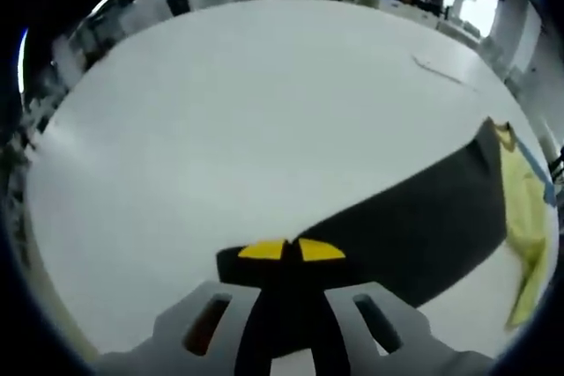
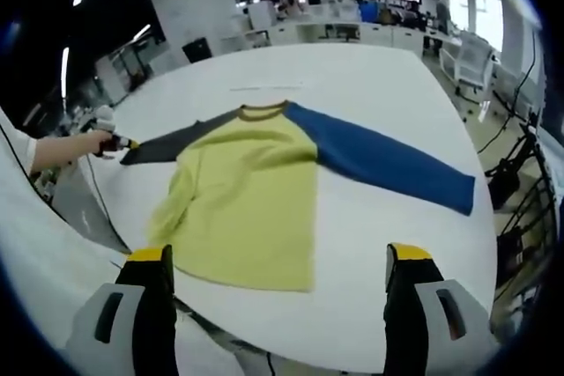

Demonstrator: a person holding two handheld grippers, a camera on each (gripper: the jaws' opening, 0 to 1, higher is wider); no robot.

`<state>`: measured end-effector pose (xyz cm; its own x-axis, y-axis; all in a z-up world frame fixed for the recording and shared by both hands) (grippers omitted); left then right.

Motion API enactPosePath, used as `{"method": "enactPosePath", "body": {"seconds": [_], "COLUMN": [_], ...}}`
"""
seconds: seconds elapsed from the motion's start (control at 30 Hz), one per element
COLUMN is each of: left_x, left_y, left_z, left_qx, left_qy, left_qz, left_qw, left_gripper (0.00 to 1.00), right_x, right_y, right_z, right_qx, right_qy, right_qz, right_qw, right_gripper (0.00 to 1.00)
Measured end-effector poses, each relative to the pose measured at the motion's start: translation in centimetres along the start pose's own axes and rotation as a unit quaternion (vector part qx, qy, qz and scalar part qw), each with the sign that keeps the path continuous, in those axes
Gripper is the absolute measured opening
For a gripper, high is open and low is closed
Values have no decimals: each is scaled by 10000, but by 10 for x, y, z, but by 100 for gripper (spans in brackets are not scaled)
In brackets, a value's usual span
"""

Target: Fold the garment on the visible template until the final outline fits inside the template.

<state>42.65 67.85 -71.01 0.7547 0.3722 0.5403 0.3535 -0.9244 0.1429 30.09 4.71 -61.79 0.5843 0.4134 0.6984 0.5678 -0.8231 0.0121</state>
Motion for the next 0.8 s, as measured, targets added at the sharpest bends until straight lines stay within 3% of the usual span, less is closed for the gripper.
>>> {"method": "enactPosePath", "body": {"seconds": [0.3, 0.8], "left_x": [-4, -5], "left_y": [0, 29], "left_z": [-14, -47], "left_qx": [-31, -482], "left_qy": [38, 320], "left_qz": [-138, -430], "left_qw": [9999, 9974], "left_gripper": [14, 31], "right_x": [1, 0], "right_y": [2, 10], "right_z": [1, -6], "right_qx": [106, 199], "right_qy": [20, 85], "right_qz": [-91, -217], "right_qw": [9999, 9995], "right_gripper": [100, 100]}}
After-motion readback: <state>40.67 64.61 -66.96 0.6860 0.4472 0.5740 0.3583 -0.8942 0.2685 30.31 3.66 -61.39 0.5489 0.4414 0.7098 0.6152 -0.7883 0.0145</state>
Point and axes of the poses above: the point that each gripper's makers call its tool centre point, and the gripper's own axes: z roughly forward along the fingers, y roughly to its right, x roughly out of its top, the point moved 5 cm from there along -z, roughly backward along the fingers, and after that the axes turned 15 degrees about -z, right-handed, at the moved point
